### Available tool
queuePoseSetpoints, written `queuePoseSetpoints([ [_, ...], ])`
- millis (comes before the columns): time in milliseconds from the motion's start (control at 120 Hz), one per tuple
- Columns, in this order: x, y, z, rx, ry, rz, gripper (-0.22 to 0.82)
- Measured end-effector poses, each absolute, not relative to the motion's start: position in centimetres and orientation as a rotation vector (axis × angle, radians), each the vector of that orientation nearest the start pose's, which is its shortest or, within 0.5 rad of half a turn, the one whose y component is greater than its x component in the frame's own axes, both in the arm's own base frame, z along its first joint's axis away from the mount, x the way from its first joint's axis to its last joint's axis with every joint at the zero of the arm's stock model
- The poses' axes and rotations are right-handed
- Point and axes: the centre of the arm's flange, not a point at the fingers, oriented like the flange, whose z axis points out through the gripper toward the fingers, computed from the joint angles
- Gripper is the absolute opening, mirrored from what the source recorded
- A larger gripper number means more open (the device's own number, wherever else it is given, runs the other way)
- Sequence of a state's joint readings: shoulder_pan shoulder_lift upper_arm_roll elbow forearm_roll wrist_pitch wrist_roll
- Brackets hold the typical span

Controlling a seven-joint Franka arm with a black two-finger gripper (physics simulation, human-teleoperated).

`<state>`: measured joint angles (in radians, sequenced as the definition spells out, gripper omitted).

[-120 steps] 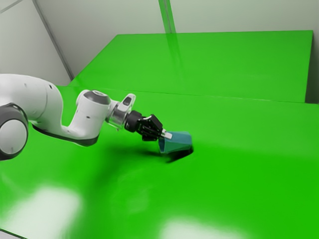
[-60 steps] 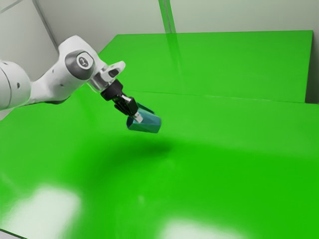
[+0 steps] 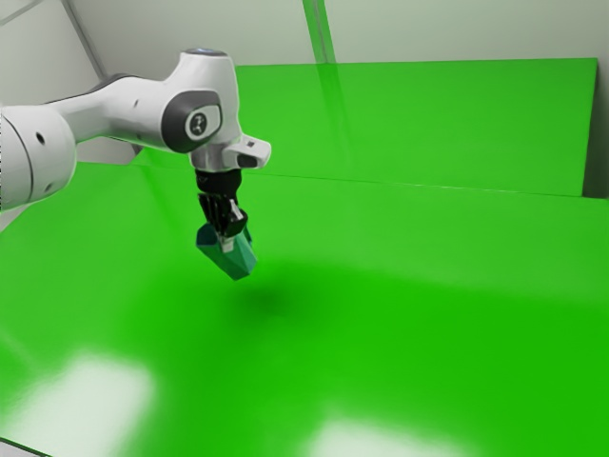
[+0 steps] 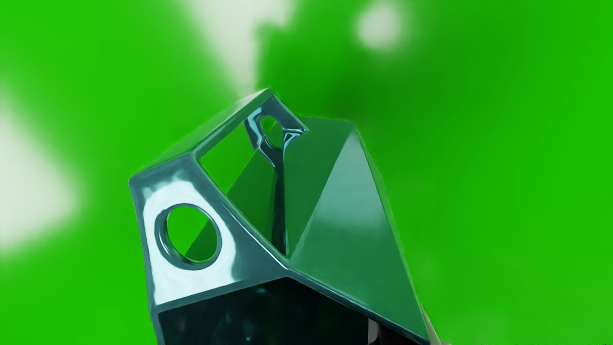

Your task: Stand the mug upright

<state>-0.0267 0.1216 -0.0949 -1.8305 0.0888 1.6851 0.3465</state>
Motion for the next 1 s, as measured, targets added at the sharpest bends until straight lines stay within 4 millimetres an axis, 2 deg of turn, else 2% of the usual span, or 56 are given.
queuePoseSetpoints([
  [408, 56.6, -6.4, 37.5, -2.922, 0.549, 0.637, -0.18],
  [567, 57.0, -6.5, 35.6, -2.924, 0.494, 0.647, -0.18],
  [725, 57.2, -6.6, 34.9, -2.927, 0.449, 0.642, -0.17],
  [758, 57.2, -6.6, 34.9, -2.929, 0.441, 0.639, -0.12],
  [908, 57.3, -6.7, 34.9, -2.946, 0.403, 0.633, 0.21],
  [1000, 57.4, -6.8, 35.4, -2.952, 0.388, 0.617, 0.35],
])
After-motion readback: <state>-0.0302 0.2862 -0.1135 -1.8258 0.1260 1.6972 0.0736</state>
